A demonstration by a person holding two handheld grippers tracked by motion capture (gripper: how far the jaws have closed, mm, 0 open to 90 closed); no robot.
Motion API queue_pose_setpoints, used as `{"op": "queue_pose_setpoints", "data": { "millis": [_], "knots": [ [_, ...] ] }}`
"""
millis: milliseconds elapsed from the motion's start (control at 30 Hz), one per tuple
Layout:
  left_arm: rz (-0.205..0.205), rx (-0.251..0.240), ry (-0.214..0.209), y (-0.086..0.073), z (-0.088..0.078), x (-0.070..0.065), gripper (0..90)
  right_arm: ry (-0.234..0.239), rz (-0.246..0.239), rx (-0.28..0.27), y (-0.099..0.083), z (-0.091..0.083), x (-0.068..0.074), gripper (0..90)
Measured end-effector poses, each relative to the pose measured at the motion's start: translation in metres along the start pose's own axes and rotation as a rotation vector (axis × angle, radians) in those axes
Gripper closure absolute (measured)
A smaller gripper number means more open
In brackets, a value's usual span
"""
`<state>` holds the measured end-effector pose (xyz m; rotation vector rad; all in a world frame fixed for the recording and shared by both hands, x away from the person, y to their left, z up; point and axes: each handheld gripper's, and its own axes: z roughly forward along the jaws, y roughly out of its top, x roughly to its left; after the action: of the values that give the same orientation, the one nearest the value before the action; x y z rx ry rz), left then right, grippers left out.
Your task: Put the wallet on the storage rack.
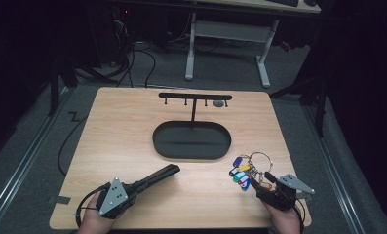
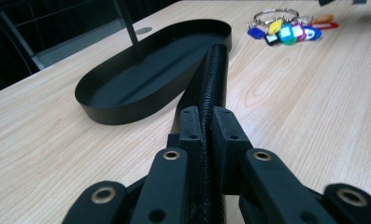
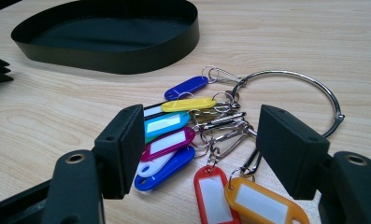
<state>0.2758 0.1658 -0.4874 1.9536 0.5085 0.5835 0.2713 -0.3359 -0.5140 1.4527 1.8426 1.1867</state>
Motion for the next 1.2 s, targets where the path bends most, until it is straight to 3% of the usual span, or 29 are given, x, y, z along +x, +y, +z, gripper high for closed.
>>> {"op": "queue_pose_setpoints", "data": {
  "millis": [133,467,567,767,1000,1200],
  "knots": [
    [-0.026,-0.021,-0.016,0.004,-0.004,0.002,83.8,-0.001,0.002,-0.001,0.000,0.000,0.000,33.4],
    [-0.167,-0.071,-0.133,0.014,-0.002,-0.001,83.8,-0.003,0.003,-0.003,0.000,-0.001,-0.001,33.5],
    [-0.184,-0.045,-0.137,0.009,0.005,-0.002,83.6,-0.004,0.006,-0.003,0.000,-0.001,-0.001,33.8],
    [-0.240,-0.056,-0.124,0.003,0.009,0.008,80.9,-0.002,0.005,-0.005,0.001,-0.002,-0.002,33.9],
    [-0.269,-0.065,-0.129,0.000,0.009,0.015,76.7,-0.002,0.003,-0.001,0.000,-0.001,-0.001,34.0],
    [-0.260,-0.049,-0.146,0.000,0.009,0.014,60.2,-0.003,0.006,0.000,0.000,-0.001,-0.002,34.0]
  ]
}}
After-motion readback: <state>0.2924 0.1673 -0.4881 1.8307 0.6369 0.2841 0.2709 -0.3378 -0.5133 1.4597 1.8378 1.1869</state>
